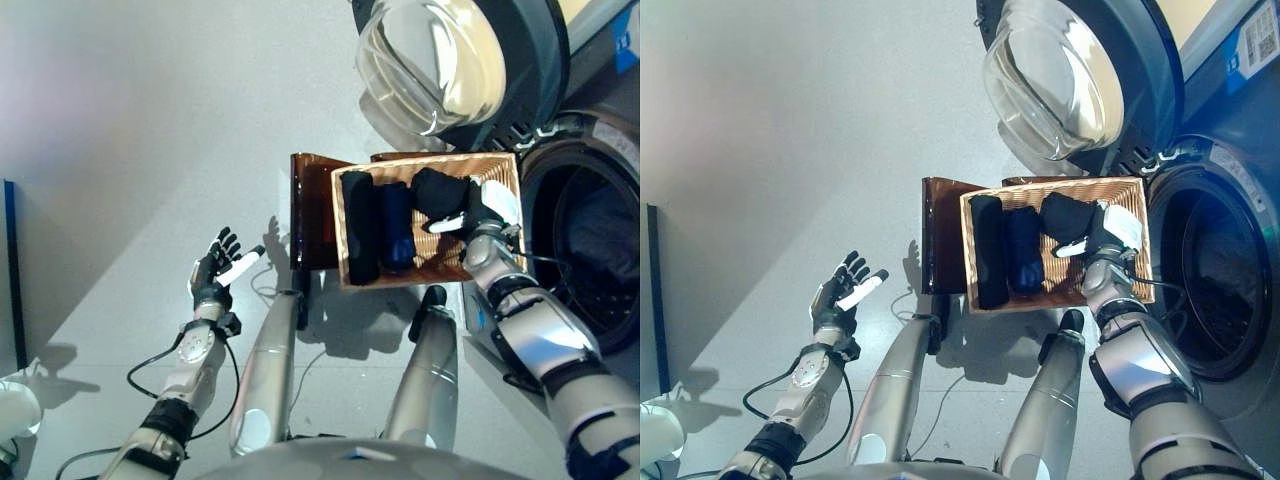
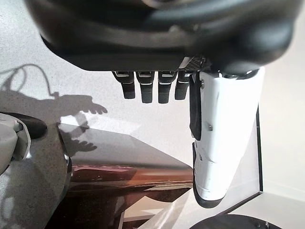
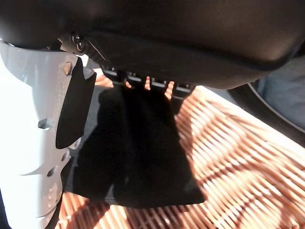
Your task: Pick up the clothes and place them into the washing machine
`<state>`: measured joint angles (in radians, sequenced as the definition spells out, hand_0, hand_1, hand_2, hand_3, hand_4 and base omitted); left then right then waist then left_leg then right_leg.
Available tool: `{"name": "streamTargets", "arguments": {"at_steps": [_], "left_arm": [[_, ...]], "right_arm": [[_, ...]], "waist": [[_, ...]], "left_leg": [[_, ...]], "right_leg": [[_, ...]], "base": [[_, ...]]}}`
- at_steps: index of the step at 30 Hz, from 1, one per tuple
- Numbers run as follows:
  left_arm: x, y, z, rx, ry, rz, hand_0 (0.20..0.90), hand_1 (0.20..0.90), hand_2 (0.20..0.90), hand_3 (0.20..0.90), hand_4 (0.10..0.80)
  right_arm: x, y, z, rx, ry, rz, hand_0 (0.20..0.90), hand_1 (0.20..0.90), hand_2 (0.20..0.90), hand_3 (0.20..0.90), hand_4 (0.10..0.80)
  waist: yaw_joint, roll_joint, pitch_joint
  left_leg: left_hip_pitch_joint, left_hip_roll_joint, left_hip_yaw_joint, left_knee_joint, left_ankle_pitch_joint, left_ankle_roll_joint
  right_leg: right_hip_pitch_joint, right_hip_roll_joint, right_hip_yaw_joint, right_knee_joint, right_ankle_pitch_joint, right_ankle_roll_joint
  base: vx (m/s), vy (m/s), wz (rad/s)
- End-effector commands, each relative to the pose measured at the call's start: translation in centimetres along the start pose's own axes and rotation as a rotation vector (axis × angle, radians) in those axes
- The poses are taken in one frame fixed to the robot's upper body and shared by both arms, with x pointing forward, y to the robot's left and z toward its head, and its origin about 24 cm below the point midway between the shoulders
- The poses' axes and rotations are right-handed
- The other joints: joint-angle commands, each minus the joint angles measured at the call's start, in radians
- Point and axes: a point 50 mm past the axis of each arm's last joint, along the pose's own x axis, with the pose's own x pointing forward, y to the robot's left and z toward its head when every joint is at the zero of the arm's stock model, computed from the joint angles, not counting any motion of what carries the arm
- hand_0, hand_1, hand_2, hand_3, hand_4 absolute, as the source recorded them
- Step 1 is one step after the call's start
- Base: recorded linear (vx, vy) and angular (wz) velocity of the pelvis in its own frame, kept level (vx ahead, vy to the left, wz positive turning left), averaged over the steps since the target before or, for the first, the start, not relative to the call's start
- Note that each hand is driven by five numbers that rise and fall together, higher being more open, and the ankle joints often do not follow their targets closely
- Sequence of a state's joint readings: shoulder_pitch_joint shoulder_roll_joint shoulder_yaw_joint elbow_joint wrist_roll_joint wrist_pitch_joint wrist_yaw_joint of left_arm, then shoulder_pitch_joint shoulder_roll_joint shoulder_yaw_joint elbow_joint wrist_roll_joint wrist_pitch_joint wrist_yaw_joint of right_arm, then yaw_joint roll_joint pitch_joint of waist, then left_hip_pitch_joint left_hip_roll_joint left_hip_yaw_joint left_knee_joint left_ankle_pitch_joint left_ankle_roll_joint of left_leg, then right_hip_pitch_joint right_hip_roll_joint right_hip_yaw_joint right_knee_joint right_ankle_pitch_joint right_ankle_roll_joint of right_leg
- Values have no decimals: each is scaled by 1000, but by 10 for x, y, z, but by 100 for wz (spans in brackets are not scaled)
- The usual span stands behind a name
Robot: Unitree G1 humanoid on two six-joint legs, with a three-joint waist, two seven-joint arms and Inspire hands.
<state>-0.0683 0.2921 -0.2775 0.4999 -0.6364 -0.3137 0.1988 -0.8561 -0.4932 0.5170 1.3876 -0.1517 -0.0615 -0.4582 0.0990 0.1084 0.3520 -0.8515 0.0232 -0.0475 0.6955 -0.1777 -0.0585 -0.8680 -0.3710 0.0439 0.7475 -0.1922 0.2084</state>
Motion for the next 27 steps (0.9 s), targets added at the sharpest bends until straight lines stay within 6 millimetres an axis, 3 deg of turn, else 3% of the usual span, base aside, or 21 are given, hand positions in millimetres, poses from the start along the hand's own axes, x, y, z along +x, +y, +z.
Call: {"name": "streamTargets", "arguments": {"at_steps": [1, 20, 21, 24, 25, 26, 27], "left_arm": [[2, 14, 38, 26, -185, 3, 900, 900, 900, 900, 800], [1, 20, 41, 42, -195, 31, 900, 900, 900, 900, 800], [2, 20, 42, 42, -199, 31, 900, 900, 900, 900, 800], [1, 22, 41, 46, -195, 40, 900, 900, 900, 900, 800], [1, 22, 41, 47, -192, 41, 900, 900, 900, 900, 800], [1, 22, 41, 46, -195, 40, 900, 900, 900, 900, 800], [1, 23, 41, 48, -194, 48, 900, 900, 900, 900, 800]], "right_arm": [[12, -24, 32, -28, -99, -83, 200, 200, 200, 200, 300], [11, -28, 13, 1, 3, -145, 200, 200, 200, 200, 300], [10, -27, 9, 9, 23, -144, 200, 200, 200, 200, 300], [8, -25, 0, 74, 69, -145, 200, 200, 200, 200, 300], [8, -24, -1, 73, 70, -142, 200, 200, 200, 200, 300], [8, -25, 0, 74, 69, -145, 200, 200, 200, 200, 300], [7, -24, -4, 169, 98, -150, 200, 200, 200, 200, 300]], "waist": [[26, 13, -13], [13, 1, -14], [8, -2, -15], [3, -2, -13], [5, -1, -14], [4, -2, -13], [-4, -5, -11]], "left_leg": [[30, 58, -52, 27, -55, -41], [36, 61, -52, 25, -59, -41], [30, 58, -47, -2, -15, -37], [36, 58, -45, -12, -12, -37], [46, 63, -48, 7, -53, -42], [36, 58, -45, -12, -12, -37], [40, 60, -43, -16, -10, -37]], "right_leg": [[48, -19, 27, -29, 85, -43], [44, -12, 34, -20, 83, -46], [41, -14, 31, -55, 127, -52], [46, -12, 30, -65, 130, -51], [52, -10, 33, -39, 90, -45], [46, -12, 30, -65, 130, -51], [46, -10, 33, -68, 132, -52]], "base": [[0, 0, 0], [-3, 2, 1], [-86, 8, 0], [4, -6, 0], [0, 0, 0], [0, 0, 0], [-88, 23, -1]]}}
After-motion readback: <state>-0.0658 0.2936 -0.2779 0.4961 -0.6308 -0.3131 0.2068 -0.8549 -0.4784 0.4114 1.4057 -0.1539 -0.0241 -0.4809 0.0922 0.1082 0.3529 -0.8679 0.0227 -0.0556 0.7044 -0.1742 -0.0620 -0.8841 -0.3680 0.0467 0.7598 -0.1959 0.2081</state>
